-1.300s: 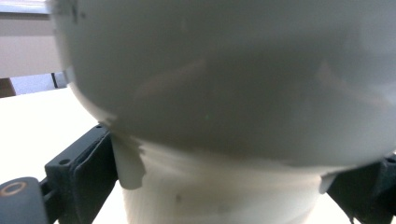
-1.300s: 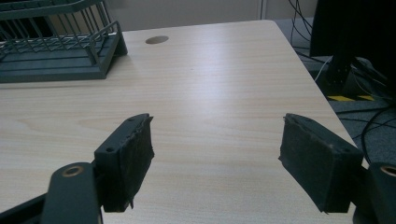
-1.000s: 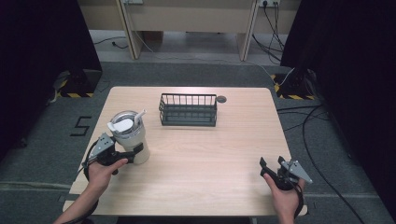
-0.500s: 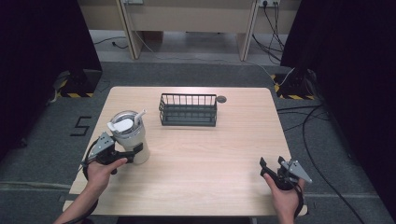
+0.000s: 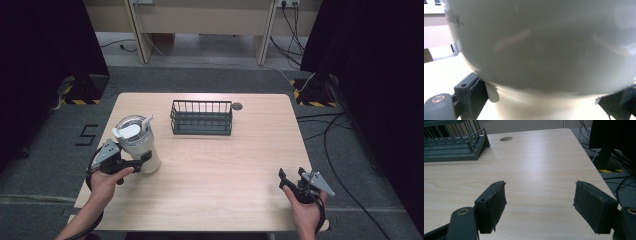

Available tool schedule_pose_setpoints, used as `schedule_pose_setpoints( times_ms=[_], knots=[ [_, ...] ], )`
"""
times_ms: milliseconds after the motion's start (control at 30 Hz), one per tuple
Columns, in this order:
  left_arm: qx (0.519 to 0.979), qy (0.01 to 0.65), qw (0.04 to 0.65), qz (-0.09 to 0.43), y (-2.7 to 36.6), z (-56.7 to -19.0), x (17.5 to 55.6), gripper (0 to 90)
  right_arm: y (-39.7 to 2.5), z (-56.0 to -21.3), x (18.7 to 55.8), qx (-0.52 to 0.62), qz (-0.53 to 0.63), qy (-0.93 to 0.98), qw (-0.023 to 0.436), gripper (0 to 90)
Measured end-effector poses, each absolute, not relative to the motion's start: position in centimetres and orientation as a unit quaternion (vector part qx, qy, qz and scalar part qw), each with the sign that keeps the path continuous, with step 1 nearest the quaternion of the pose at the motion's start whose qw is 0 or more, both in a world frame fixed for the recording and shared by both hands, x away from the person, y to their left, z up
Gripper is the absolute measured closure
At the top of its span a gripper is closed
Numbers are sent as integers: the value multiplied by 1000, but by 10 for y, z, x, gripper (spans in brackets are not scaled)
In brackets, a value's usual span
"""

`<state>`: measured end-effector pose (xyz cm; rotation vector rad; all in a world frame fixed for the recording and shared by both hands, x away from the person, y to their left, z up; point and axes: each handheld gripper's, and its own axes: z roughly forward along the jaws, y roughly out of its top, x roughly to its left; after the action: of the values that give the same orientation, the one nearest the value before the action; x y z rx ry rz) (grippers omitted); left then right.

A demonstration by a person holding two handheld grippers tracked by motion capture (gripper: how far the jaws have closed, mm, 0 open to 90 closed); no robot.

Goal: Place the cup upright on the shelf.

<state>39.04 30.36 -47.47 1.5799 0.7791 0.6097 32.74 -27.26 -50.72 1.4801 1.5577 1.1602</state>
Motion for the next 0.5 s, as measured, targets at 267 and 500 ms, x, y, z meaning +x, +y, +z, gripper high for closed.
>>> schedule_pose_setpoints(
  times_ms=[267,500],
  knots=[
    [678,330,601,265,303,-463,394,92,-273,-507,327,571,447,597,342,259],
    [677,327,603,267,298,-456,401,93,-273,-507,327,572,448,597,341,260]
  ],
)
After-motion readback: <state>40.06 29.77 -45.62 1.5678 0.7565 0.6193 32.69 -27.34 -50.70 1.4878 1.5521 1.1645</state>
